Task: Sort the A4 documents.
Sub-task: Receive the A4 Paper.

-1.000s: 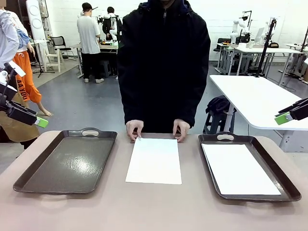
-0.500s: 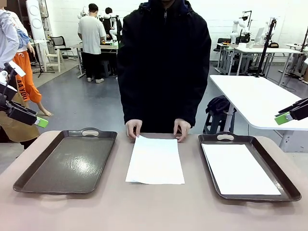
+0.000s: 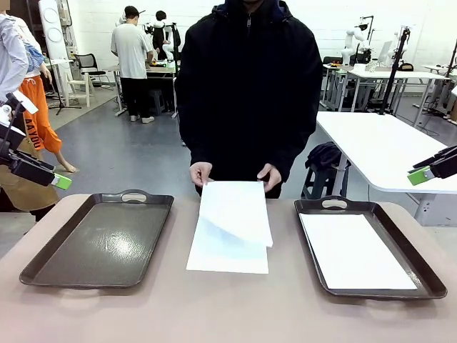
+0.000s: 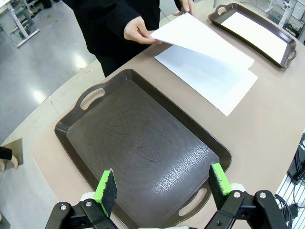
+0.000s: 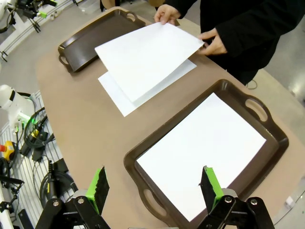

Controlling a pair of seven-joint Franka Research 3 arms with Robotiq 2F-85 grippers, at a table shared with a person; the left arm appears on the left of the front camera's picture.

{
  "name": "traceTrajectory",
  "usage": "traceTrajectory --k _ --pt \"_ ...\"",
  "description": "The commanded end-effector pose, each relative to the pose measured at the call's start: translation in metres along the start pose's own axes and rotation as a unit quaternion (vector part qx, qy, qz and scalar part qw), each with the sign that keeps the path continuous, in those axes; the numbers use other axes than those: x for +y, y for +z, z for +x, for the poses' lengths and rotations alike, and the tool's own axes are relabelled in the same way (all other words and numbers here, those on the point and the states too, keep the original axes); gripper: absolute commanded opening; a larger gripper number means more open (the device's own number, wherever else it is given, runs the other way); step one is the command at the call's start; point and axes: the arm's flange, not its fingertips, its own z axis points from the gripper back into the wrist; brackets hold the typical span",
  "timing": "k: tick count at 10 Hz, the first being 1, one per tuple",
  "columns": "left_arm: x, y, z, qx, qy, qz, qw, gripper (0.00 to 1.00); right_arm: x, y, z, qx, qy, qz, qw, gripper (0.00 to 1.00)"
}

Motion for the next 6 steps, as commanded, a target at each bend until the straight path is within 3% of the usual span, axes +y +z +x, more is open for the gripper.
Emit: traceTrajectory --k 1,6 --pt "0.0034 -0.0011 -0.0026 -0.003 -0.008 -0.007 1.000 1.00 0.0002 0.0000 0.0008 0.000 0.001 0.000 1.000 1.00" --pt "0.0034 -0.0011 -0.0026 -0.003 -0.008 -0.007 1.000 1.00 0.0002 0.0000 0.0008 0.000 0.001 0.000 1.000 1.00"
